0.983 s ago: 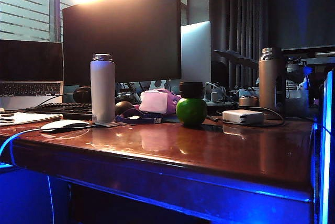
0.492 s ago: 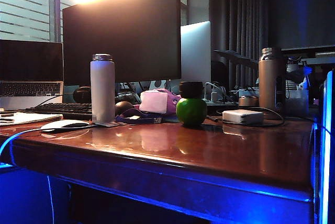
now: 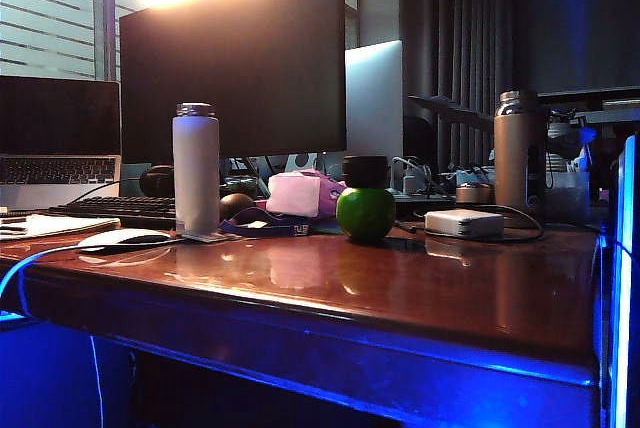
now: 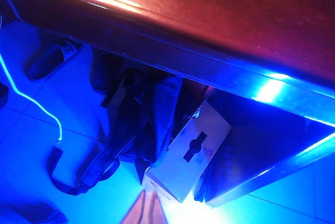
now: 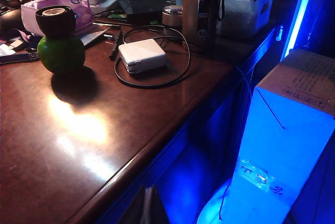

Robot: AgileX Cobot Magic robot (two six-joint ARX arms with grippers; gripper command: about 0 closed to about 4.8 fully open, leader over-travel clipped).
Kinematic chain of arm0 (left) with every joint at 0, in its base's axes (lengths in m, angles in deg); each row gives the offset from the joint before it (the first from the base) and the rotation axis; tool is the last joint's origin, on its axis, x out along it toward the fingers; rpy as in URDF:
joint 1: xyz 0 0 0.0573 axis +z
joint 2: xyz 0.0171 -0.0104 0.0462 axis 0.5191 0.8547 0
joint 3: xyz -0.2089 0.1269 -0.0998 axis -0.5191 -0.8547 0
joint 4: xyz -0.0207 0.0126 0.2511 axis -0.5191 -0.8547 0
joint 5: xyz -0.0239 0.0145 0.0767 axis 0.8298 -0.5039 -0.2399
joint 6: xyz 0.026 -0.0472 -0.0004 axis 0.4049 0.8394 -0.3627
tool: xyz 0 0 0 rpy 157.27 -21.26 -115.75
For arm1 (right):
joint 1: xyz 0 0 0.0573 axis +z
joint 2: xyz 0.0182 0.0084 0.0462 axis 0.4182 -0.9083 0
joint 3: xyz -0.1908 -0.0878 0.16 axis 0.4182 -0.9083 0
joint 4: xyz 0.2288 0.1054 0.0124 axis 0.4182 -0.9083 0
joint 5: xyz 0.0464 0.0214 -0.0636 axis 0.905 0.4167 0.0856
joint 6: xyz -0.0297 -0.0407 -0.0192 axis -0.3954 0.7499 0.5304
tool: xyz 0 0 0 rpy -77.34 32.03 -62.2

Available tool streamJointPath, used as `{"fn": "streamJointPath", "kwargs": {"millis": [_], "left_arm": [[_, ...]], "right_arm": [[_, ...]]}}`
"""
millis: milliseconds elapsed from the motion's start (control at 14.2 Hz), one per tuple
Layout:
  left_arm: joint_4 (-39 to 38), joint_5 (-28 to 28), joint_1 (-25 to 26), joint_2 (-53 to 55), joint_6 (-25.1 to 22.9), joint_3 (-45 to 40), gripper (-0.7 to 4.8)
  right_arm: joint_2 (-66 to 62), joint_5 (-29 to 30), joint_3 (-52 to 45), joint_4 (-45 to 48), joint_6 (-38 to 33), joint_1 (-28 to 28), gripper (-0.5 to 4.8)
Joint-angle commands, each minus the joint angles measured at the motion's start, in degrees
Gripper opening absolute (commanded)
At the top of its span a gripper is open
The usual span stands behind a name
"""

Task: Stack the black thermos bottle cap from the table onto the green apple.

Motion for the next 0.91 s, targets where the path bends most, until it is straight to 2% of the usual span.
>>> {"fn": "streamJointPath", "kwargs": {"millis": [70,421,702,913], "left_arm": [[0.74,0.33,-0.09,-0.15,0.0,0.07,-0.03],[0.37,-0.61,-0.02,-8.48,-0.04,0.09,-0.03],[0.28,-0.37,5.66,-13.51,-0.04,0.09,-0.03],[0.94,-0.5,6.43,-15.65,-0.04,0.09,-0.03]], "right_arm": [[-0.02,0.09,0.26,0.7,-0.24,0.02,-0.05],[-0.02,0.31,0.26,0.48,-0.24,0.02,-0.05],[0.0,0.31,0.26,0.5,-0.24,0.0,-0.05],[0.11,0.31,0.26,0.44,-0.24,0.0,-0.05]]}}
